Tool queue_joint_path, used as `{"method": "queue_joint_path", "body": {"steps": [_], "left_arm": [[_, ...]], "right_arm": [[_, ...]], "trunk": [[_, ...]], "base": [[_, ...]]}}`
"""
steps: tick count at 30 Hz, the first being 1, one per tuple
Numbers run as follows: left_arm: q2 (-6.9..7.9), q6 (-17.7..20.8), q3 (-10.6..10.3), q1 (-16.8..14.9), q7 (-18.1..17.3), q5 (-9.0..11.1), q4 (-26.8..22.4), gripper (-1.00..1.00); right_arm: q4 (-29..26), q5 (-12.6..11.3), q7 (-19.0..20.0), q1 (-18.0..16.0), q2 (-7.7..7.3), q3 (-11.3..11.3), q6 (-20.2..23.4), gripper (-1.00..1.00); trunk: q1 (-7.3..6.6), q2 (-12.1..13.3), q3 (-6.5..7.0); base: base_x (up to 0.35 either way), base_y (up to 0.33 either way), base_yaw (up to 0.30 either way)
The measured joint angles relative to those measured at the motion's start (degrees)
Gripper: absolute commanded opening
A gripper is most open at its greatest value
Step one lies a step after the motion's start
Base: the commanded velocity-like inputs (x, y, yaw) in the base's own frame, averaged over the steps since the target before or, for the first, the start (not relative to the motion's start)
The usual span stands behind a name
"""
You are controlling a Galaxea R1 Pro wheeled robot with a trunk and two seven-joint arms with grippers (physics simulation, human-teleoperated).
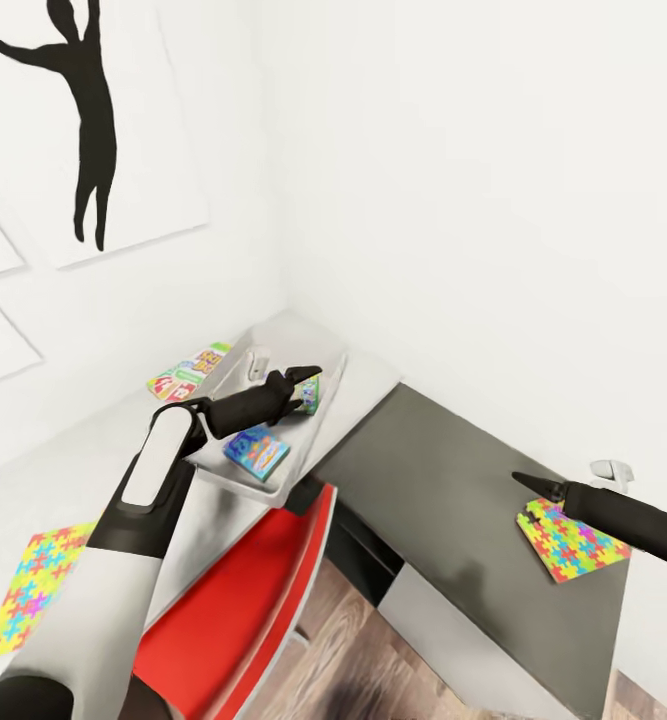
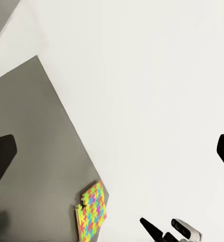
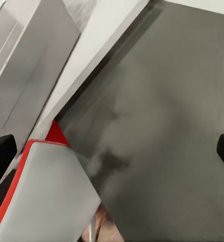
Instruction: Put all the toys in the child's room - the three board games (two on the bed and one on the table), the two jigsaw puzzles on the table, and the tennis ball on the table - inside the toy box on the table in the child's room.
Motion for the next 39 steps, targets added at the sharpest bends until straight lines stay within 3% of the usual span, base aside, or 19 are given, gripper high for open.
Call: {"method": "queue_joint_path", "body": {"steps": [10, 21, 29, 39], "left_arm": [[-0.35, -0.15, -0.11, -0.34, 3.24, 0.08, 0.18, 1.0], [-1.03, -0.18, -0.13, -0.67, 4.2, -0.65, 0.34, 1.0], [-2.79, -0.22, -0.13, -1.45, 4.84, -5.25, 1.46, 1.0], [-3.72, -0.41, -0.15, -2.24, 5.5, -9.57, 2.89, 1.0]], "right_arm": [[0.0, 0.0, -0.07, -0.01, 0.02, 0.0, 0.02, 1.0], [0.0, 0.0, -0.08, -0.01, 0.08, 0.0, 0.03, 1.0], [0.0, -0.02, -0.14, -0.04, 0.09, 0.0, 1.37, 1.0], [0.03, -0.02, -0.24, -0.21, 0.09, 0.0, 2.99, 1.0]], "trunk": [[0.0, 0.0, 0.21], [0.0, 0.0, 0.44], [0.0, 0.0, 0.61], [0.0, 0.0, 0.82]], "base": [[0.0, 0.0, -0.275], [0.0, 0.0, -0.278], [0.0, 0.0, -0.278], [0.0, 0.0, -0.279]]}}
